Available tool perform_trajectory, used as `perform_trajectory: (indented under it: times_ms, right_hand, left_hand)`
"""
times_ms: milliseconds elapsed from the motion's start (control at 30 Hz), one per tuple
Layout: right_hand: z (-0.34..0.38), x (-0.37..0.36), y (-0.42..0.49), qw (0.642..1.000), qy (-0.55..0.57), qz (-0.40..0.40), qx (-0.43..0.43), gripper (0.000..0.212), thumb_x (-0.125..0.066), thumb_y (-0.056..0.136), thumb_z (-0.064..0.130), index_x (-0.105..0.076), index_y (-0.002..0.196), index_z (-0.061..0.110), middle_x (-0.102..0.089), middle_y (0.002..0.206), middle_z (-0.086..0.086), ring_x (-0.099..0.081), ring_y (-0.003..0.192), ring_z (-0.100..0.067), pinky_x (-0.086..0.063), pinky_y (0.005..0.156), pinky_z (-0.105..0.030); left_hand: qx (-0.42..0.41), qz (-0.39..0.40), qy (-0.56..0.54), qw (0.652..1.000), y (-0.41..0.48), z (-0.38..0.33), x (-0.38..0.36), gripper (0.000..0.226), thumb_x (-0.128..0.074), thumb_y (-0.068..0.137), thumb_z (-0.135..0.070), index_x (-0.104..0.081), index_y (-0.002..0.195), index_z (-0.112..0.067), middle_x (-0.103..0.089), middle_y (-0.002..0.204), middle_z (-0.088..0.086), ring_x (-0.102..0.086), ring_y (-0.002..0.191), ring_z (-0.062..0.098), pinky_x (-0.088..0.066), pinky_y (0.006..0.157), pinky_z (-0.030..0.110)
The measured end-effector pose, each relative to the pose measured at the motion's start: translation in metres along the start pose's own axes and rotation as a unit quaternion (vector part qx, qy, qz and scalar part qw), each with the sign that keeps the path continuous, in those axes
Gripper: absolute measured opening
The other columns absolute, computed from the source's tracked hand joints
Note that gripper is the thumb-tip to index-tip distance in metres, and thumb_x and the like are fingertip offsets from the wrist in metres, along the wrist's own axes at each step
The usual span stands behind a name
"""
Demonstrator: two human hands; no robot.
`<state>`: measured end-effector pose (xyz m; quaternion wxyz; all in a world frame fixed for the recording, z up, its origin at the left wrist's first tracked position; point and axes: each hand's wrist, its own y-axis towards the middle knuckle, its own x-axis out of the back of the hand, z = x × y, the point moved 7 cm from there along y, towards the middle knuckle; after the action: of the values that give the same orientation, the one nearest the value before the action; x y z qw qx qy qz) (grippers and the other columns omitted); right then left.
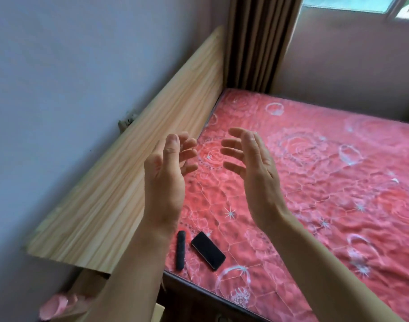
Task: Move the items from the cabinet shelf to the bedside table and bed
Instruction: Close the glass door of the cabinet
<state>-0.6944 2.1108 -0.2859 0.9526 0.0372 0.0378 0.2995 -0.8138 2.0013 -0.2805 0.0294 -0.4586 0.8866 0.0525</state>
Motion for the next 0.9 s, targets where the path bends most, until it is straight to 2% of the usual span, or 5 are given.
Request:
perform_trajectory:
  times_ms: [167,367,467,633,900]
  right_hand:
    - [0.062,0.025,-0.007,0.999,0.019,-0.008,0.027,0.048,-0.036,0.097,0.049,-0.060,0.125,0.017,-0.067,0.117,-0.009,-0.067,0.109,-0.022,-0.055,0.097,-0.044]
    - [0.134,0.051,-0.016,0.994,0.016,-0.040,0.096,0.049,-0.036,0.096,0.047,-0.061,0.123,0.015,-0.068,0.116,-0.010,-0.067,0.109,-0.021,-0.055,0.094,-0.039]
    - [0.151,0.062,-0.028,0.992,0.013,-0.068,0.108,0.049,-0.035,0.095,0.048,-0.061,0.123,0.017,-0.068,0.116,-0.010,-0.067,0.108,-0.021,-0.056,0.091,-0.035]
    - [0.167,0.076,-0.057,0.985,0.004,-0.129,0.113,0.051,-0.036,0.094,0.050,-0.060,0.125,0.019,-0.069,0.117,-0.008,-0.069,0.109,-0.020,-0.057,0.093,-0.037]
    - [0.204,0.097,-0.118,0.957,-0.021,-0.251,0.145,0.054,-0.037,0.092,0.052,-0.060,0.126,0.017,-0.069,0.120,-0.011,-0.070,0.109,-0.021,-0.057,0.090,-0.034]
  left_hand:
    - [-0.022,-0.011,-0.028,0.999,-0.022,-0.045,-0.023,0.041,-0.039,0.097,-0.047,-0.067,0.109,-0.020,-0.073,0.113,0.006,-0.071,0.105,0.022,-0.058,0.090,0.046]
    - [-0.063,0.042,-0.044,0.996,-0.032,-0.099,-0.059,0.034,-0.040,0.102,-0.039,-0.067,0.107,-0.020,-0.074,0.110,0.005,-0.071,0.103,0.021,-0.057,0.084,0.036]
    - [-0.077,0.086,-0.057,0.992,-0.034,-0.118,-0.071,0.032,-0.040,0.104,-0.034,-0.068,0.108,-0.020,-0.074,0.109,0.004,-0.072,0.102,0.020,-0.057,0.083,0.034]
    - [-0.074,0.177,-0.091,0.977,-0.046,-0.143,-0.088,0.035,-0.045,0.096,-0.037,-0.069,0.109,-0.015,-0.074,0.109,0.005,-0.072,0.102,0.020,-0.058,0.084,0.033]
    - [-0.061,0.311,-0.119,0.941,-0.078,-0.165,-0.107,0.031,-0.044,0.104,-0.030,-0.065,0.116,-0.012,-0.073,0.112,0.005,-0.071,0.103,0.019,-0.059,0.083,0.029]
